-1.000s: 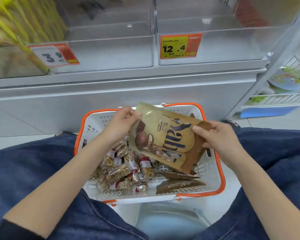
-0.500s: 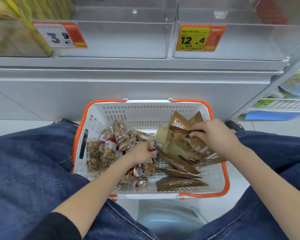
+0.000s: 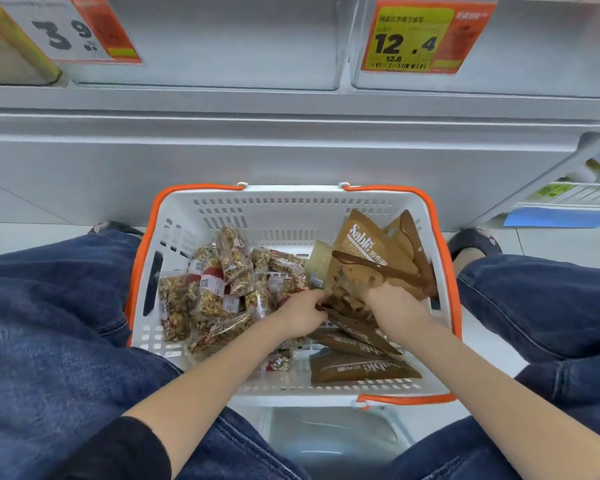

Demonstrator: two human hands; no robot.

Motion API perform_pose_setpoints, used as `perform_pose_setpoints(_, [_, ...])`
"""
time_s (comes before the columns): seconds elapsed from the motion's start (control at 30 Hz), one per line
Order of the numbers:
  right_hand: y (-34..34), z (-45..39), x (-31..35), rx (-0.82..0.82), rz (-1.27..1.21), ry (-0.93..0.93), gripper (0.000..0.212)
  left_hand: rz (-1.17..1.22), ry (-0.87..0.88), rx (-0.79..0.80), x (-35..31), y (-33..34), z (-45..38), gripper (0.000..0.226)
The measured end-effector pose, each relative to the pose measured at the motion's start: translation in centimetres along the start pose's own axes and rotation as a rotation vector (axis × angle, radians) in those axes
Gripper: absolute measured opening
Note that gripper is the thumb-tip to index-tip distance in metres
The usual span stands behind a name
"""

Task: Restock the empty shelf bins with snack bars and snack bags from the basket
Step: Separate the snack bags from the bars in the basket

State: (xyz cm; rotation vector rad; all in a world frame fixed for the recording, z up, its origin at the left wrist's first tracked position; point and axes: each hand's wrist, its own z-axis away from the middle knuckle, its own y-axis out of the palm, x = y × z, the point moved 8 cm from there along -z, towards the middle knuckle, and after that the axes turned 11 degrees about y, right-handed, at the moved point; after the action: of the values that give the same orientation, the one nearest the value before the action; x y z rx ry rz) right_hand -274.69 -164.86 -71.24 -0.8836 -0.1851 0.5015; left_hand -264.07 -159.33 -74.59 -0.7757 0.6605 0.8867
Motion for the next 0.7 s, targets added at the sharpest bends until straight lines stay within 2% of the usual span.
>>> perform_pose_setpoints(0.13, [1.5, -0.2, 1.2, 0.051, 0.016, -0.026, 0.029, -0.003, 0.006, -0.048, 0.4, -0.2, -0.2, 0.048])
perform_pose_setpoints(0.27, [0.4, -1.0, -0.1, 0.041, 0.010, 0.035, 0.029, 0.245, -0.034, 0.006, 0.6, 0.8, 0.4, 0.075])
perform_pose_setpoints(0.33, [0.1, -1.4, -0.7, 0.055, -0.009, 0.047, 0.027, 0.322, -0.034, 0.015, 0.6, 0.4, 1.2, 0.080])
perform_pose_setpoints(0.4, [-0.4, -1.7, -0.7, 0.109, -0.083, 0.045, 0.030, 0.281, -0.021, -0.031, 0.9, -1.3, 2.3, 0.074])
perform_pose_setpoints(0.47, [-1.8, -2.0, -0.1, 0.142, -0.246, 0.015, 0.051, 0.165, -0.030, -0.152, 2.0, -4.1, 3.8, 0.064])
perform_pose_setpoints(0.53, [-4.6, -2.6, 0.8, 0.059, -0.432, -0.041, 0.060, 0.062, -0.086, -0.304, 4.2, -7.0, 5.5, 0.052])
perform_pose_setpoints(0.63, [-7.4, -4.7, 1.1, -0.069, -0.591, -0.065, 0.045, 0.049, -0.118, -0.420, 6.4, -9.3, 7.5, 0.034])
perform_pose_setpoints(0.7, [-7.3, -6.8, -0.5, -0.105, -0.563, 0.013, 0.031, 0.039, -0.098, -0.425, 6.6, -9.6, 8.2, 0.030])
